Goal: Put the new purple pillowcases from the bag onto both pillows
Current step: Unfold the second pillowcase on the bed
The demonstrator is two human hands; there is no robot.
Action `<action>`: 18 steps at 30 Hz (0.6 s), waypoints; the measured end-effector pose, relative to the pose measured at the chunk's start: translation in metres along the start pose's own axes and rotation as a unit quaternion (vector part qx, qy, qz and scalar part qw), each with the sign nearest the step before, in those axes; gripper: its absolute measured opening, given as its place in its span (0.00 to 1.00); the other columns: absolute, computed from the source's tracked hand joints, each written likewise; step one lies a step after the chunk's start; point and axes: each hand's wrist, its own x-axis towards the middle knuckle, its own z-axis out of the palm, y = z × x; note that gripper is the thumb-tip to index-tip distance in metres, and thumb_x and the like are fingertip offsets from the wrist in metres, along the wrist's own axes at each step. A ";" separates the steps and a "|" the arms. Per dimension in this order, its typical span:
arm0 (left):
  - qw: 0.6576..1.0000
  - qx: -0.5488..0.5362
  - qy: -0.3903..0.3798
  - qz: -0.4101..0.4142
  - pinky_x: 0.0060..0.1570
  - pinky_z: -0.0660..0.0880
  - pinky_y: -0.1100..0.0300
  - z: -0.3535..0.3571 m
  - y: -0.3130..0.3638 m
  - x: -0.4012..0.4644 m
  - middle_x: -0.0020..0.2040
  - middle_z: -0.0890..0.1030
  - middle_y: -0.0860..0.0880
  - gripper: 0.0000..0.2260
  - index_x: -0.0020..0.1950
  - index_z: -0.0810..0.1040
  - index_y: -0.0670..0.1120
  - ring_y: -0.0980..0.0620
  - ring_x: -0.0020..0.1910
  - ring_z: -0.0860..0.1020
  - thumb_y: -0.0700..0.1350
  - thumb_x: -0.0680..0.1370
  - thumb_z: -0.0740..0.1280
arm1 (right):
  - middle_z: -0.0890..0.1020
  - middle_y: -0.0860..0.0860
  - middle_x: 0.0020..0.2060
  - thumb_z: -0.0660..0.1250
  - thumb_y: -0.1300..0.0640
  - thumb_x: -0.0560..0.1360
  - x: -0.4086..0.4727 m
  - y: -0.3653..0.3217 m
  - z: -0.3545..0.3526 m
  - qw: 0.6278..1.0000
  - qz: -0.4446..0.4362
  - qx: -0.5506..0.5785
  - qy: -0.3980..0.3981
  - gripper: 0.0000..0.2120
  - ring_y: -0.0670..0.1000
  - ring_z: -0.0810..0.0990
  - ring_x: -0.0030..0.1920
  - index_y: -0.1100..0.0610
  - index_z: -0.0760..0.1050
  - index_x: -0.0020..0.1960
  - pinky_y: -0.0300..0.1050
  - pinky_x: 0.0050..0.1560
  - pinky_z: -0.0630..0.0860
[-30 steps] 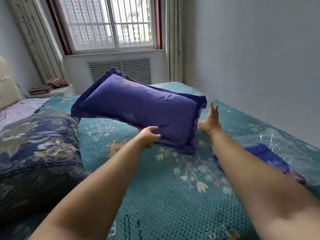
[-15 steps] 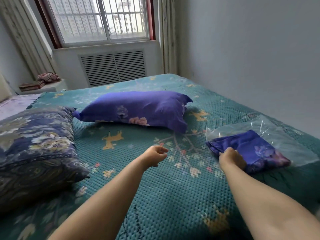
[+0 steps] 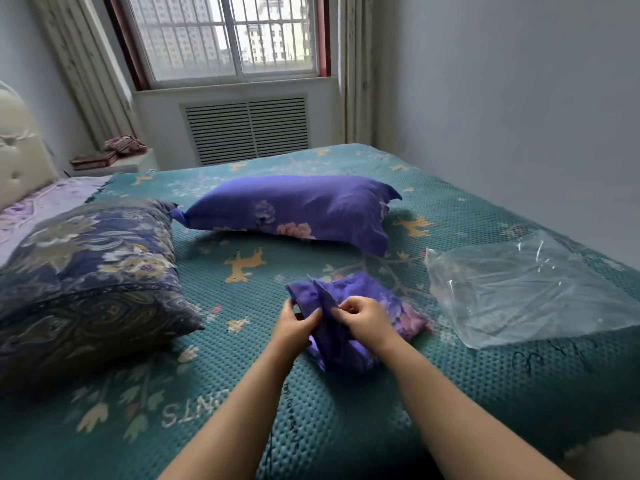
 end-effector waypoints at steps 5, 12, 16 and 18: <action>0.989 0.007 0.146 -0.003 0.59 0.73 0.46 -0.040 -0.028 -0.002 0.61 0.74 0.40 0.26 0.72 0.59 0.46 0.45 0.53 0.76 0.36 0.76 0.63 | 0.80 0.57 0.33 0.52 0.63 0.81 -0.014 -0.016 0.001 0.877 0.216 0.422 0.073 0.13 0.54 0.79 0.33 0.60 0.73 0.45 0.40 0.25 0.78; 0.961 0.153 0.228 -0.018 0.53 0.71 0.53 -0.084 -0.026 -0.008 0.50 0.75 0.42 0.06 0.48 0.75 0.46 0.39 0.54 0.76 0.38 0.75 0.63 | 0.81 0.62 0.53 0.57 0.45 0.80 -0.036 -0.043 -0.011 0.870 0.204 0.442 -0.083 0.21 0.59 0.80 0.54 0.62 0.76 0.59 0.55 0.53 0.77; 0.898 0.362 0.186 0.169 0.58 0.65 0.58 -0.096 -0.009 -0.027 0.53 0.74 0.47 0.12 0.51 0.79 0.47 0.51 0.55 0.72 0.52 0.73 0.69 | 0.84 0.58 0.40 0.62 0.64 0.74 -0.047 -0.047 -0.009 0.889 0.164 0.397 -0.162 0.09 0.54 0.84 0.38 0.65 0.77 0.52 0.48 0.43 0.81; 0.952 0.272 -0.017 0.137 0.49 0.68 0.64 -0.086 -0.006 -0.041 0.44 0.77 0.51 0.15 0.49 0.79 0.47 0.57 0.43 0.74 0.57 0.73 0.67 | 0.84 0.58 0.41 0.61 0.66 0.74 -0.050 -0.050 -0.006 0.882 0.125 0.426 -0.156 0.11 0.54 0.84 0.39 0.66 0.76 0.54 0.47 0.43 0.82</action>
